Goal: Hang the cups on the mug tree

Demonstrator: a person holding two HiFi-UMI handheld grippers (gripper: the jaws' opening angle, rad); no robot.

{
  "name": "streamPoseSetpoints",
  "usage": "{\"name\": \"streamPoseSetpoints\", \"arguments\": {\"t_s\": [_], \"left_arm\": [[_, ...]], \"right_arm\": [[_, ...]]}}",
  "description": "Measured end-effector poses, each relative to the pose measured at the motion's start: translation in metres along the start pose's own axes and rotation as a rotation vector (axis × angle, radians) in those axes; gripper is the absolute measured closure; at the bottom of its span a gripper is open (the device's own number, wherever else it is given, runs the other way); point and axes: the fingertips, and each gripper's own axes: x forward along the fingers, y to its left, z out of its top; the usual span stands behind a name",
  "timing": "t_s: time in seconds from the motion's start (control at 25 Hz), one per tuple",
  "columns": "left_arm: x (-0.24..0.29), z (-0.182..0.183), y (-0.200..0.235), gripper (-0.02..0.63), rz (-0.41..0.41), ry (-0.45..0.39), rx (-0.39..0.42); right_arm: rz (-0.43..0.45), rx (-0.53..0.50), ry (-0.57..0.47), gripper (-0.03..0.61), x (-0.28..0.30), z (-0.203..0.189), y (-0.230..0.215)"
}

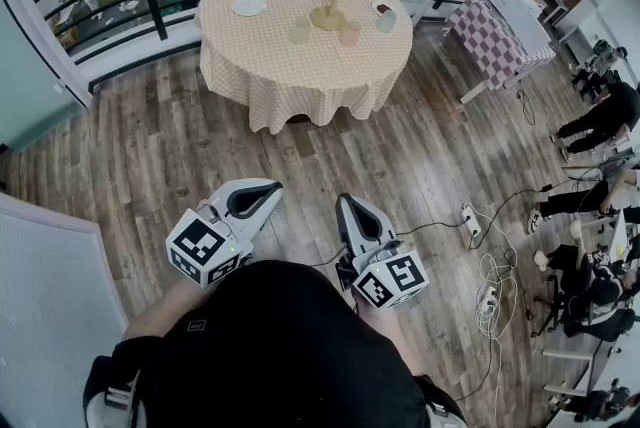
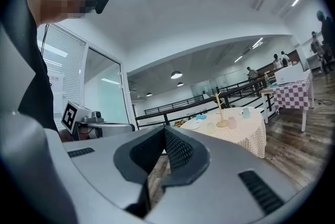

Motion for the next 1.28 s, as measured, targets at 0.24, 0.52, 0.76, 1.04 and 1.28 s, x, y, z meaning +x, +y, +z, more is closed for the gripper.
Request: {"name": "streamPoseSetpoints", "arguments": {"t_s": [0.24, 0.52, 0.76, 1.04, 1.28], "left_arm": [[0.010, -0.004, -0.009, 0.607, -0.010, 0.009, 0.007], [0.028, -0.009, -0.034, 0.607, -0.033, 0.034, 0.020], [0.057, -0.005, -0.056, 0.607, -0.016, 0.046, 0.048], [0.086, 0.013, -0.067, 0.607, 0.060, 0.033, 0.101], [0.110, 0.007, -0.065, 0.607, 0.065, 0.079, 0.130]], "right_arm": [[-0.008, 0.001, -0.008, 0.566, -0.011, -0.003, -0.007], [0.001, 0.016, -0.036, 0.566, -0.036, -0.003, -0.016], [0.017, 0.027, -0.050, 0.565, -0.074, -0.001, -0.038], [-0.023, 0.021, -0.043, 0.561, -0.123, -0.009, -0.080], [-0.006, 0.060, -0.016, 0.561, -0.114, -0.012, -0.100]]}}
